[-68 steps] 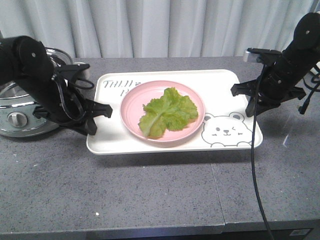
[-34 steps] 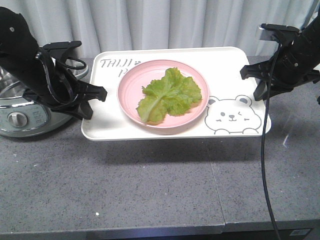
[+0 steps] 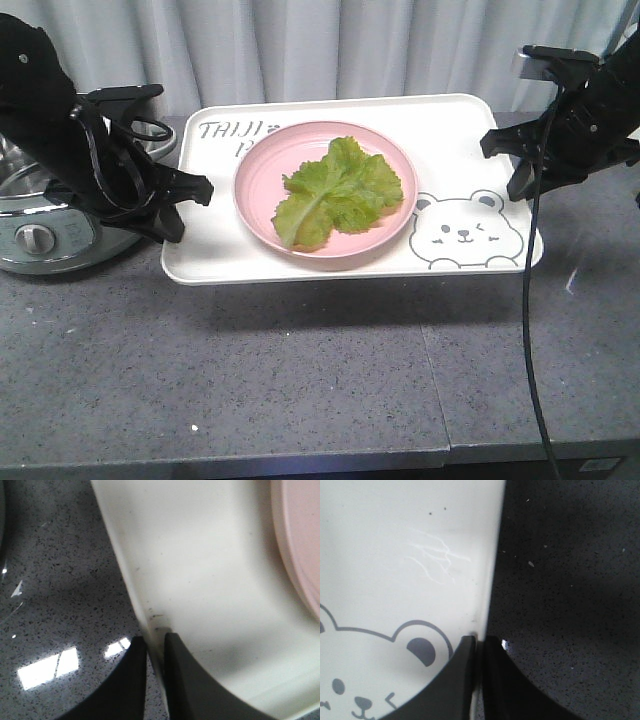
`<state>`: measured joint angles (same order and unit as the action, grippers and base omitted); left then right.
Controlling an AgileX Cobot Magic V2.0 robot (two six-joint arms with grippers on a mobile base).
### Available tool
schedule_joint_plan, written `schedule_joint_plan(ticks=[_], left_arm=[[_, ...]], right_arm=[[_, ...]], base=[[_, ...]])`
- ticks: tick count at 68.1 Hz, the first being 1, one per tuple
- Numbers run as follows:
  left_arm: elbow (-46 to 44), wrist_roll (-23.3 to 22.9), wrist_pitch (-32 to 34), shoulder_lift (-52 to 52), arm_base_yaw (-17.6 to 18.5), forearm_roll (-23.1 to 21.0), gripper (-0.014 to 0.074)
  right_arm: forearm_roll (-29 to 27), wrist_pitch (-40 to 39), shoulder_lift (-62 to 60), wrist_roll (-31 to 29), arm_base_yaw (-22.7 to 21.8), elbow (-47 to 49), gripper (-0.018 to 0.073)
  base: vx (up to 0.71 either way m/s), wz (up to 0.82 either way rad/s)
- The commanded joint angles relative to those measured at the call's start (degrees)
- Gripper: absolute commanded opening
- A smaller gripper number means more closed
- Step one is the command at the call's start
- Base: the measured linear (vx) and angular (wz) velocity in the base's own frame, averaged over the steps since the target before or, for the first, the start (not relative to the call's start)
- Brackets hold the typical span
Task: Transfer vegetables to tray and serve
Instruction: 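Lift the tray with both grippers off the counter, then hold the tray level and turn the base away from the counter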
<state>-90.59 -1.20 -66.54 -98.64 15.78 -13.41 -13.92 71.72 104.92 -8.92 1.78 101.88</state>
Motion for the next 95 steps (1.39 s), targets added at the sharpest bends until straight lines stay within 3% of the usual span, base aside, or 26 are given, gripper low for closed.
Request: schedule_joint_plan(ticks=[1,95], left_arm=[[-2.3,1.8,2.4,3.3,1.2,-5.9,-0.0006],[-2.3,1.8,2.4,3.3,1.2,-5.9,-0.0006]], right_arm=[[-6.3,1.8,-3.5,-1.4,0.9,1.5,-0.0006],[-6.3,1.8,-3.5,-1.4,0.9,1.5,-0.0006]], base=[[0.0,0.0],[0.0,0.0]])
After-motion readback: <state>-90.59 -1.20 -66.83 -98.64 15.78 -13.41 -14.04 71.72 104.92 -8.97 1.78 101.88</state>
